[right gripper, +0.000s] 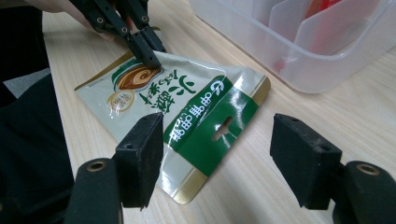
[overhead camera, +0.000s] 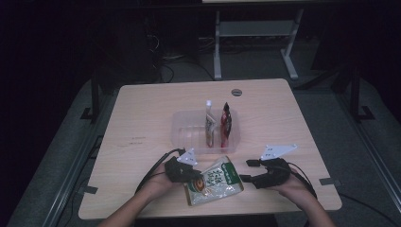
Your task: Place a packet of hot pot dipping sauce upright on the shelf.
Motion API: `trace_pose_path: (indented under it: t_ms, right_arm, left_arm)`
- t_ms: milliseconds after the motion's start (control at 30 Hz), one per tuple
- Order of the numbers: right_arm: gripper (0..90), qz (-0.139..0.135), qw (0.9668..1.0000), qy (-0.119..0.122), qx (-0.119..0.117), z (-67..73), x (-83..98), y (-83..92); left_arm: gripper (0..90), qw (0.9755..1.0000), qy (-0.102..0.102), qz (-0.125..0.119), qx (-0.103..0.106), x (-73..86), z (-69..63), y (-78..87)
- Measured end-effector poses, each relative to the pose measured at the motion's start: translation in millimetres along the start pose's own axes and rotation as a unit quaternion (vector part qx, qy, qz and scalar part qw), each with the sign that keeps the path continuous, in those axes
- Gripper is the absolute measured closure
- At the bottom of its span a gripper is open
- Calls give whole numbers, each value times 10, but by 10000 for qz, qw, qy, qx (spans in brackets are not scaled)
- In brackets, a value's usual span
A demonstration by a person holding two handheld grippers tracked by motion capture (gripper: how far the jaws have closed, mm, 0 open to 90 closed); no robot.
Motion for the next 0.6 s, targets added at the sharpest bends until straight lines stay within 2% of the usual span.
trace_pose_path:
  t_ms: [33, 67, 133, 233, 400, 600]
  right_arm:
    - [343, 3, 10000, 6, 0, -1, 0, 0]
    - [343, 8, 10000, 11, -2, -3, -1, -1]
    - [343, 6, 10000, 13, -3, -10, -3, -3]
    - [343, -2, 10000, 32, -13, -13, -4, 5]
    - [342, -77, 10000, 11, -21, -17, -6, 36]
    - [342, -160, 9998, -24, -73, -15, -38, 56]
  left_arm:
    - [881, 10000, 84, -47, 25, -3, -3, -1]
    - [889, 10000, 39, -28, 57, 4, 11, 9]
    - [896, 9996, 185, -118, 160, 8, 15, 17]
    - [898, 9989, 242, -213, 355, 12, 9, 40]
    - [899, 9980, 215, -345, 474, -37, -13, 116]
    - [899, 9972, 127, -531, 510, -88, -38, 284]
Point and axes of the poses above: each handheld gripper's, and its own axes: y roughly backward along the jaws, x roughly out of its underside, z roughly to its left, the point moved 5 cm from there along -y, roughly forward along the jaws, and after that the axes turned 9 degrees about -x, right-handed, at the moved point
